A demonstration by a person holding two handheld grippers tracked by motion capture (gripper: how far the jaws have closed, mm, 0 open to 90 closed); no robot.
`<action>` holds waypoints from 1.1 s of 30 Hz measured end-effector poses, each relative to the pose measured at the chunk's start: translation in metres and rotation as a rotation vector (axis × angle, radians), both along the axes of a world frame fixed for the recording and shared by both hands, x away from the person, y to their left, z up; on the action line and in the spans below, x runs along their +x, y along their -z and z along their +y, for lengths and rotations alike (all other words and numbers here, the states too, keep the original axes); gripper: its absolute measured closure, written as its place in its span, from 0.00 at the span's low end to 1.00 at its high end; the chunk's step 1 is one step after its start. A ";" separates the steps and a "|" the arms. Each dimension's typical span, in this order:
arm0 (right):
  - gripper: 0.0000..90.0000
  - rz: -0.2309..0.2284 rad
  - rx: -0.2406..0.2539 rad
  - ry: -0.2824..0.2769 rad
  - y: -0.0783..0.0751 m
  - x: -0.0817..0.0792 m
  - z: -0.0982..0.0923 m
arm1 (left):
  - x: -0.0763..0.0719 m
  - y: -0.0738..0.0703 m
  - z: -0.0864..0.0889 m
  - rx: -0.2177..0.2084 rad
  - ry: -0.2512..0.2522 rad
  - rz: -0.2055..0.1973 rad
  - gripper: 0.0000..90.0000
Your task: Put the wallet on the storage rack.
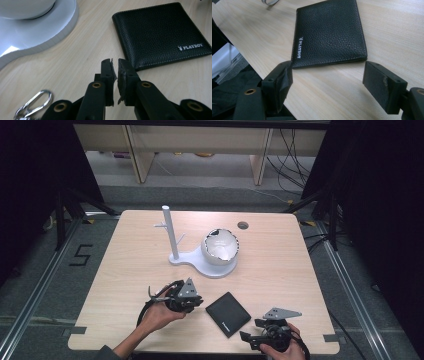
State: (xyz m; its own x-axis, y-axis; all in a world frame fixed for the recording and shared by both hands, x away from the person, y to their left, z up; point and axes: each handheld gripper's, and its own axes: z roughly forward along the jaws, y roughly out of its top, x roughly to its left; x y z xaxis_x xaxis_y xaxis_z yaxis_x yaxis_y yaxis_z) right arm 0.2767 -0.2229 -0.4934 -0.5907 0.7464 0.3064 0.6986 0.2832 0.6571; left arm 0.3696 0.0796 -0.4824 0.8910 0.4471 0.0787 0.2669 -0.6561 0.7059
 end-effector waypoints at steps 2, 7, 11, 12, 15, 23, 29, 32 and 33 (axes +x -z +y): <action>0.28 -0.009 -0.015 -0.009 0.001 0.001 -0.001 | 0.005 0.002 -0.005 -0.007 -0.001 0.005 0.94; 0.28 -0.008 -0.012 -0.016 0.002 0.002 0.000 | 0.015 0.007 -0.015 0.003 -0.006 0.028 0.94; 0.28 0.002 -0.010 -0.024 0.003 0.002 0.001 | 0.019 0.012 -0.020 0.012 -0.010 0.043 0.94; 0.28 0.004 -0.007 -0.024 0.004 0.003 0.001 | 0.020 0.013 -0.021 0.014 -0.005 0.047 0.94; 0.28 0.009 -0.019 -0.013 0.003 0.002 0.000 | 0.023 0.015 -0.023 0.013 -0.014 0.060 0.94; 0.28 0.005 -0.020 -0.018 0.004 0.003 0.000 | 0.024 0.017 -0.028 0.047 0.029 0.080 0.95; 0.28 0.017 -0.019 -0.019 0.006 0.004 0.000 | 0.018 0.019 -0.034 0.060 0.039 0.074 0.99; 0.28 0.028 -0.003 -0.018 0.007 0.005 0.000 | 0.018 0.019 -0.033 0.057 0.044 0.087 0.99; 0.28 0.028 -0.003 -0.018 0.007 0.005 0.000 | 0.017 0.019 -0.033 0.055 0.044 0.088 0.99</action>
State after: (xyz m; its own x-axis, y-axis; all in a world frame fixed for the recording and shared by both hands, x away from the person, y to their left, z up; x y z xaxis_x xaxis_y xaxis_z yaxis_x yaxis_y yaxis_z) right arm 0.2815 -0.2225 -0.4999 -0.5954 0.7368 0.3205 0.7115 0.2981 0.6363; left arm 0.3863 0.0464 -0.5012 0.9142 0.4047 0.0221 0.2967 -0.7053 0.6438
